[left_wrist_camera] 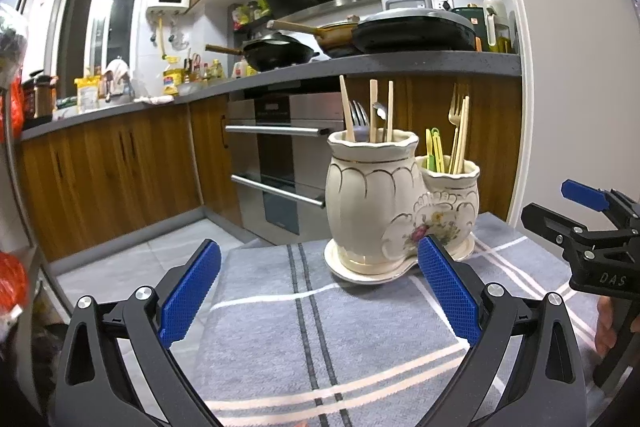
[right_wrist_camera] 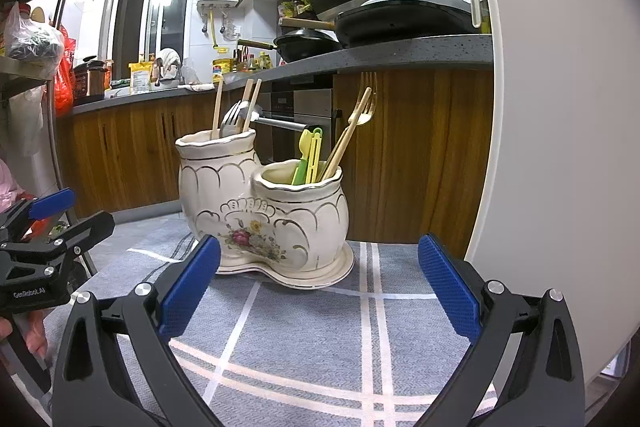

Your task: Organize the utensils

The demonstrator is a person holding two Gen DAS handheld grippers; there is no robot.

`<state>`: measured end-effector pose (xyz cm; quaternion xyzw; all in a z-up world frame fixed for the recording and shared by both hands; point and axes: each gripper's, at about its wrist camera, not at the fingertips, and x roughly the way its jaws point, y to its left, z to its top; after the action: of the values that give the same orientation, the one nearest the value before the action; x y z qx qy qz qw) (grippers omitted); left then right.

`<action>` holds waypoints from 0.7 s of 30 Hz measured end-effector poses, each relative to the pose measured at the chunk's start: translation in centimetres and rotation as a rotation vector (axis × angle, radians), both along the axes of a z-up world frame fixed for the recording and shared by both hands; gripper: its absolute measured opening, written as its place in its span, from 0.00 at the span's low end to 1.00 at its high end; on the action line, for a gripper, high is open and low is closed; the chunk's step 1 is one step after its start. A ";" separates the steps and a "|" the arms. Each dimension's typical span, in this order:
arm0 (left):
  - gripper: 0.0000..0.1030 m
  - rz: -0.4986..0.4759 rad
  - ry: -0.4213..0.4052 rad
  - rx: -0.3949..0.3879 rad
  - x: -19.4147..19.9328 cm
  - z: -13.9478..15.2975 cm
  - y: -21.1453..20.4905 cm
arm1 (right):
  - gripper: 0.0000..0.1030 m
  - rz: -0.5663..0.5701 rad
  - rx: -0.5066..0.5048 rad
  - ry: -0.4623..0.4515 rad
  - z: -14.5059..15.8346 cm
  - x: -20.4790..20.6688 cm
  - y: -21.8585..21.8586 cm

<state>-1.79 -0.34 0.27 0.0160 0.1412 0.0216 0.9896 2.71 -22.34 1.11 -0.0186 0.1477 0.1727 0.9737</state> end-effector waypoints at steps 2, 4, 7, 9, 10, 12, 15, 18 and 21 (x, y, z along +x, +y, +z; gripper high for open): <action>0.95 -0.003 0.000 0.001 0.0 0.0 0.0 | 0.95 0.000 -0.001 0.001 0.0 0.0 0.0; 0.95 -0.008 -0.004 0.001 -0.1 0.1 0.0 | 0.95 -0.004 0.000 -0.001 0.0 -0.1 0.0; 0.95 -0.015 0.000 -0.011 0.1 0.1 0.1 | 0.95 -0.009 0.000 0.000 0.0 -0.2 0.0; 0.95 -0.018 0.003 -0.019 0.3 0.1 0.2 | 0.95 -0.010 0.000 0.000 0.0 -0.2 0.1; 0.95 -0.018 0.003 -0.021 0.3 0.1 0.1 | 0.95 -0.010 0.000 -0.001 0.0 -0.2 0.0; 0.95 -0.017 -0.002 -0.022 0.3 0.1 0.1 | 0.94 -0.014 0.000 0.000 0.0 -0.2 0.0; 0.94 -0.014 -0.005 -0.023 0.3 0.1 0.1 | 0.94 -0.020 -0.001 0.000 0.0 -0.3 0.0; 0.93 -0.015 -0.005 -0.022 0.1 0.0 0.2 | 0.94 -0.021 0.000 0.000 0.0 -0.2 0.0; 0.93 -0.005 -0.008 -0.022 0.1 0.0 0.2 | 0.94 -0.021 0.000 0.001 0.0 -0.2 0.0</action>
<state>-1.68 -0.16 0.32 0.0052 0.1372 0.0175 0.9904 2.47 -22.30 1.12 -0.0171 0.1482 0.1625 0.9754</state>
